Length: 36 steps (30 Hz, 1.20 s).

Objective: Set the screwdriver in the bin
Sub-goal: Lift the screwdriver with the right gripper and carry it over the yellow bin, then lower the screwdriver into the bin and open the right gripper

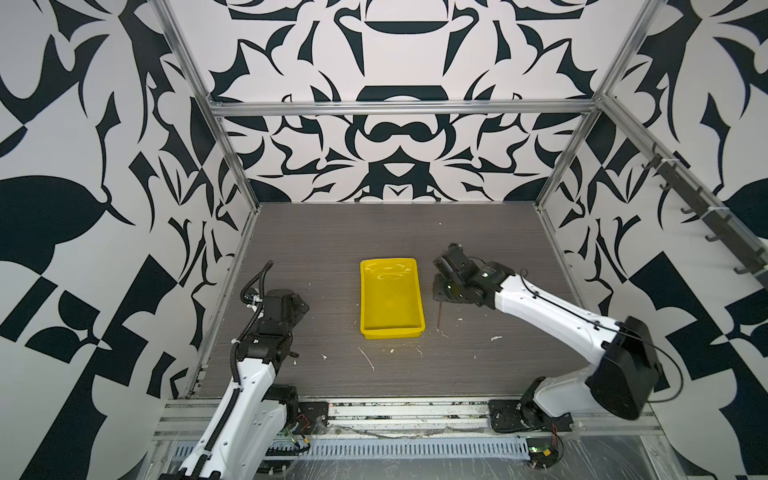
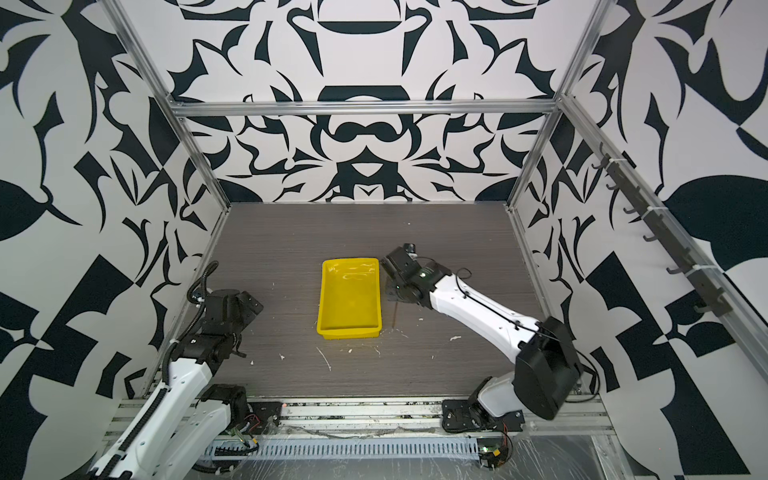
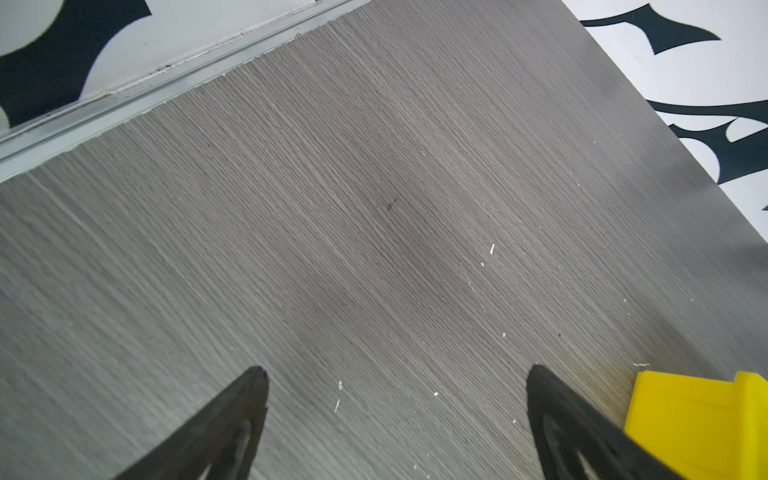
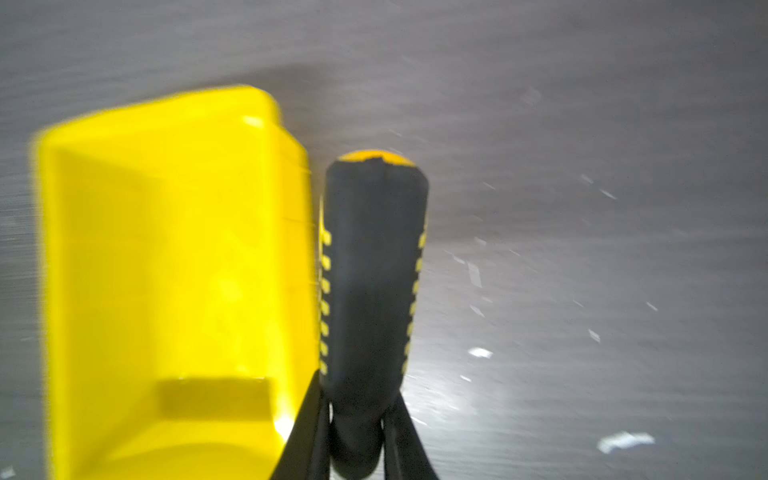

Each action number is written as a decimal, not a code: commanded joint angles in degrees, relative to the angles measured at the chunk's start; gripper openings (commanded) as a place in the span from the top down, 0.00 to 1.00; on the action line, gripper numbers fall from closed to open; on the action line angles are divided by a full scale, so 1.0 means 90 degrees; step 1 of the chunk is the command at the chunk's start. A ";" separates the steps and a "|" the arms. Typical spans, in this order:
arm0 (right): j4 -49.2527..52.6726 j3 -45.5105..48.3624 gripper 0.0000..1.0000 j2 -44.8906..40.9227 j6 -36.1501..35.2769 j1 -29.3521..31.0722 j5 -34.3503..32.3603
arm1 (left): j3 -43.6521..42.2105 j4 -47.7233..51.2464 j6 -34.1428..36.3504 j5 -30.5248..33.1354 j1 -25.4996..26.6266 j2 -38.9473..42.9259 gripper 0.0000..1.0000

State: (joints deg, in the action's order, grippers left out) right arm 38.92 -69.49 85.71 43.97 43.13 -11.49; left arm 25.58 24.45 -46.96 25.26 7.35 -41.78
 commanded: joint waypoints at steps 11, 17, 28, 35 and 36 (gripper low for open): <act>0.0060 -0.2646 0.98 0.2882 0.0110 0.0666 0.0553 | -0.0245 -0.0007 -0.0152 0.0114 -0.0026 0.0346 0.00; -0.0029 -0.2712 1.00 0.3333 0.0211 0.0681 0.0715 | -0.0223 -0.0059 -0.0134 0.0085 -0.0026 0.0250 0.00; -0.0029 -0.2739 0.96 0.3477 0.0164 0.0681 0.0739 | -0.0193 -0.0087 -0.0113 0.0074 -0.0026 0.0145 0.00; 0.0113 -0.2974 0.81 0.3621 0.0117 0.0678 0.0739 | -0.0196 -0.0099 -0.0113 0.0065 -0.0025 0.0138 0.00; 0.0155 -0.3007 0.73 0.3647 0.0108 0.0679 0.0738 | -0.0195 -0.0098 -0.0109 0.0064 -0.0026 0.0134 0.00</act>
State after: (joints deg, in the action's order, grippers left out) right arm 39.18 -93.78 119.35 45.30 49.19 -4.67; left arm 24.53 23.53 -47.16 25.30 7.35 -40.69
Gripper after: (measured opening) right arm 0.232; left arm 0.997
